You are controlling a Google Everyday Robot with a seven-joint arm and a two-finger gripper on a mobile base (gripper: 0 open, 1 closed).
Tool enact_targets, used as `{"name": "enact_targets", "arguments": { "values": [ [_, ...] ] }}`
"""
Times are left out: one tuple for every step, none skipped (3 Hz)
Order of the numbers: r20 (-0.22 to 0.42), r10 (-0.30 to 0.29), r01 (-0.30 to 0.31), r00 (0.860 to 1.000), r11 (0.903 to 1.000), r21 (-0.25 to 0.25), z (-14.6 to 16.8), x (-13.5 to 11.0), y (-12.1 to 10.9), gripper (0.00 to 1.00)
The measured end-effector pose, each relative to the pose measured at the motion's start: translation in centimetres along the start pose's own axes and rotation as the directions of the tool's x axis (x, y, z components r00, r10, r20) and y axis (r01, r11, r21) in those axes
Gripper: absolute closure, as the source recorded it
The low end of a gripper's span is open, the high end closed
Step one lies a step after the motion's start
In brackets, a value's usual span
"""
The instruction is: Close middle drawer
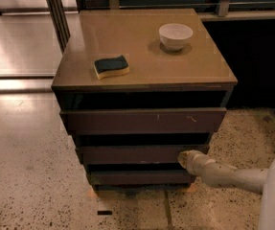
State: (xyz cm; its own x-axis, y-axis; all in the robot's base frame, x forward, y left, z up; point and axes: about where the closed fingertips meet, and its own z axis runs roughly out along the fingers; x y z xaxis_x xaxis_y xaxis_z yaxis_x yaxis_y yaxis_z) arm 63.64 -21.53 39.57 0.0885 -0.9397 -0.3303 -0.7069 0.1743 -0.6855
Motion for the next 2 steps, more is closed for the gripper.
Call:
{"name": "enact_targets", "arguments": {
  "values": [
    [0.000, 0.000, 0.000, 1.000, 1.0000, 0.000, -0.14, -0.02, 0.14, 1.00],
    [0.020, 0.010, -0.009, 1.000, 0.9992, -0.038, -0.95, -0.65, 1.14, 1.00]
  ]
}}
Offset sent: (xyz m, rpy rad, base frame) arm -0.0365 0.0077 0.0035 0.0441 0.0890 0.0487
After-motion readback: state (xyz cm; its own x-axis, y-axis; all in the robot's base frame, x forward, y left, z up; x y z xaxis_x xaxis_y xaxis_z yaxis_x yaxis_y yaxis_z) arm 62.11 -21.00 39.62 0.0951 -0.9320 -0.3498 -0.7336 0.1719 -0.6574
